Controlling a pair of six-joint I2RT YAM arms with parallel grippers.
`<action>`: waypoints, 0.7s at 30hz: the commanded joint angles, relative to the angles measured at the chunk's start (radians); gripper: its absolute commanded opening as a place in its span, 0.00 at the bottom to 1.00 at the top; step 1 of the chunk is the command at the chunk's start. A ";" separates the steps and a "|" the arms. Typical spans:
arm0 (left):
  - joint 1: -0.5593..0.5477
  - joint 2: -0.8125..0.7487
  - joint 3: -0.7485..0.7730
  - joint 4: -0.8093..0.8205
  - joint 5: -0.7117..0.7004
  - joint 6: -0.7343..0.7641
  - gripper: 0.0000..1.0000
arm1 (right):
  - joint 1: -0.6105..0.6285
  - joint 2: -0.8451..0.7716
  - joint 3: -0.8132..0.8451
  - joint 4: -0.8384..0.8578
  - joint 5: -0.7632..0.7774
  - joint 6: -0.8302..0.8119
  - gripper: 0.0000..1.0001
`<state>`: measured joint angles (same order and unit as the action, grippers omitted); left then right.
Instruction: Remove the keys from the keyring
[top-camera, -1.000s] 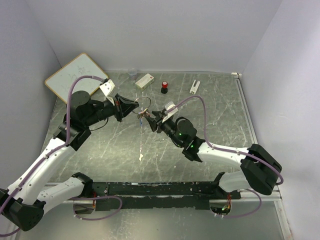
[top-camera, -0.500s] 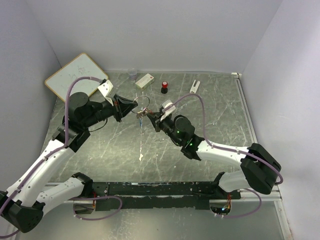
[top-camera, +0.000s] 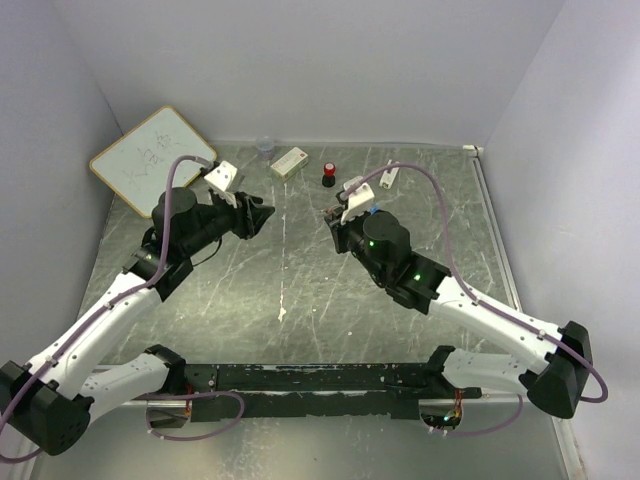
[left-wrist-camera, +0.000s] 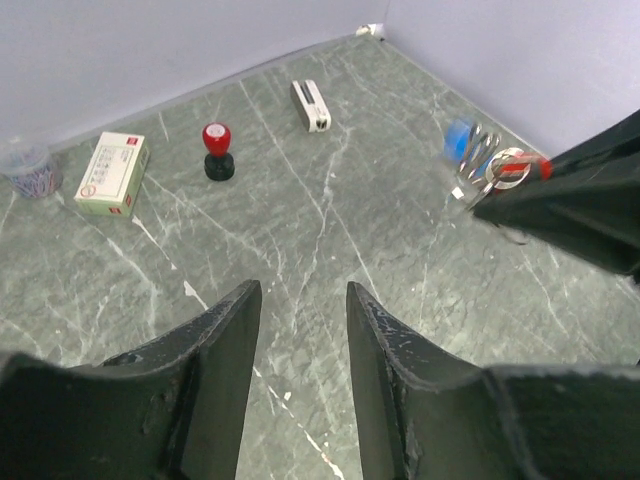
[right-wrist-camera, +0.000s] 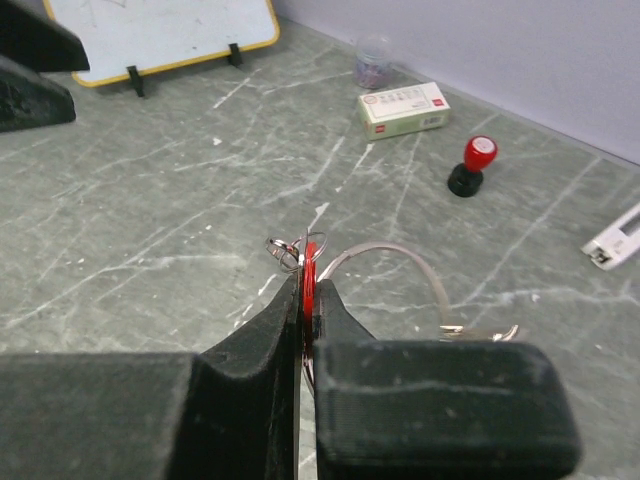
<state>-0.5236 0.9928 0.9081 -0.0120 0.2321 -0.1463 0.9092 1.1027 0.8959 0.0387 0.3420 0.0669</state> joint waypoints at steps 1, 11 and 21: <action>-0.004 0.006 -0.049 0.102 0.020 0.006 0.49 | -0.001 -0.029 0.073 -0.119 0.038 -0.016 0.00; -0.005 0.060 -0.129 0.358 0.193 -0.056 0.47 | -0.001 0.015 0.098 -0.151 0.017 -0.029 0.00; -0.005 0.125 -0.193 0.608 0.338 -0.144 0.49 | 0.008 0.058 0.190 -0.237 0.040 -0.035 0.00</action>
<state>-0.5247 1.1080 0.7414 0.4423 0.4873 -0.2451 0.9108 1.1614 1.0481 -0.1860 0.3599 0.0452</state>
